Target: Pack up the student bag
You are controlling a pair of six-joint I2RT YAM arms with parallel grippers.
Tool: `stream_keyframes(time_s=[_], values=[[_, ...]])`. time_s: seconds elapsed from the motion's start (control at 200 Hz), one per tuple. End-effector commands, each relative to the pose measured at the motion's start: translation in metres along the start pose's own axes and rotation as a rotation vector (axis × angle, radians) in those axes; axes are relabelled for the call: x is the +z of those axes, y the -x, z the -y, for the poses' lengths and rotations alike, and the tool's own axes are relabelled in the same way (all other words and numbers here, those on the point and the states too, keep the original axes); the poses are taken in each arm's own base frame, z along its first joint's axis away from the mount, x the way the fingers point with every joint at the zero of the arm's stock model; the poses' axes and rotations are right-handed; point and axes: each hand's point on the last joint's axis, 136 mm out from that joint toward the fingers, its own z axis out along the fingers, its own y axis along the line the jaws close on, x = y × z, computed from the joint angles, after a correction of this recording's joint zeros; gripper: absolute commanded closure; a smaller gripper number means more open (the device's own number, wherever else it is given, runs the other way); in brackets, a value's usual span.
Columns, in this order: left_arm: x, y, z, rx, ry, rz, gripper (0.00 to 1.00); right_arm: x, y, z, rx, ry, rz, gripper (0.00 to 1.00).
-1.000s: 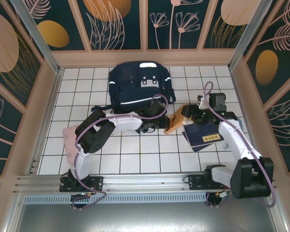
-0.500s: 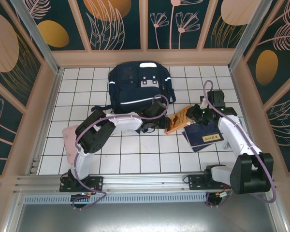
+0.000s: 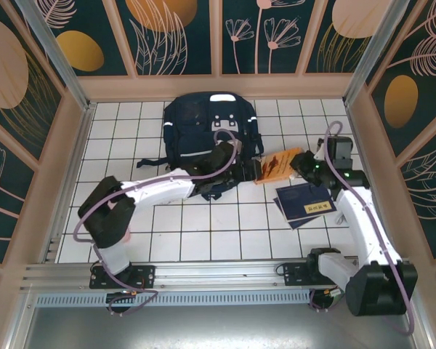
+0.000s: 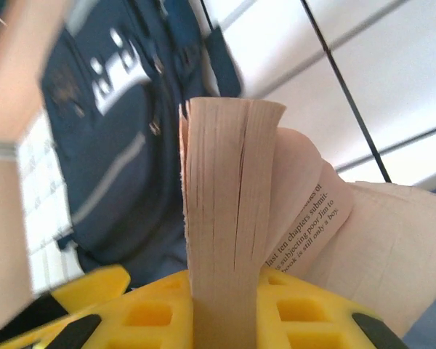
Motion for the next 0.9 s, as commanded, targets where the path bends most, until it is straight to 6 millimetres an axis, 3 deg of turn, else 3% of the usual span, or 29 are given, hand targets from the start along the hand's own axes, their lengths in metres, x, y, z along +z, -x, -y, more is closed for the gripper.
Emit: stream_keyframes(time_s=[0.0,0.115,0.37,0.44,0.48,0.631,0.751,0.896], values=[[-0.025,0.028,0.022,-0.159,-0.136,0.095,0.06,-0.029,0.036,-0.044,0.056,0.222,0.178,0.79],[-0.043,0.045,0.026,-0.327,-0.282,0.140,0.04,-0.041,0.037,-0.077,0.098,0.452,0.193,0.78],[-0.058,0.076,0.045,-0.424,-0.467,0.230,0.02,-0.027,0.021,-0.103,0.164,0.626,0.100,0.78],[-0.050,0.077,0.036,-0.487,-0.448,0.236,0.02,-0.023,0.013,-0.110,0.174,0.666,0.062,0.78],[-0.043,0.070,0.018,-0.563,-0.419,0.234,0.03,-0.022,0.009,-0.118,0.169,0.699,0.044,0.78],[-0.044,0.080,0.013,-0.623,-0.452,0.290,0.09,-0.012,-0.004,-0.125,0.170,0.710,-0.006,0.78],[-0.052,0.087,0.007,-0.654,-0.462,0.354,0.23,-0.007,-0.008,-0.123,0.173,0.700,-0.018,0.77],[-0.065,0.094,-0.003,-0.671,-0.470,0.432,0.56,0.001,-0.010,-0.114,0.161,0.646,-0.022,0.74]])
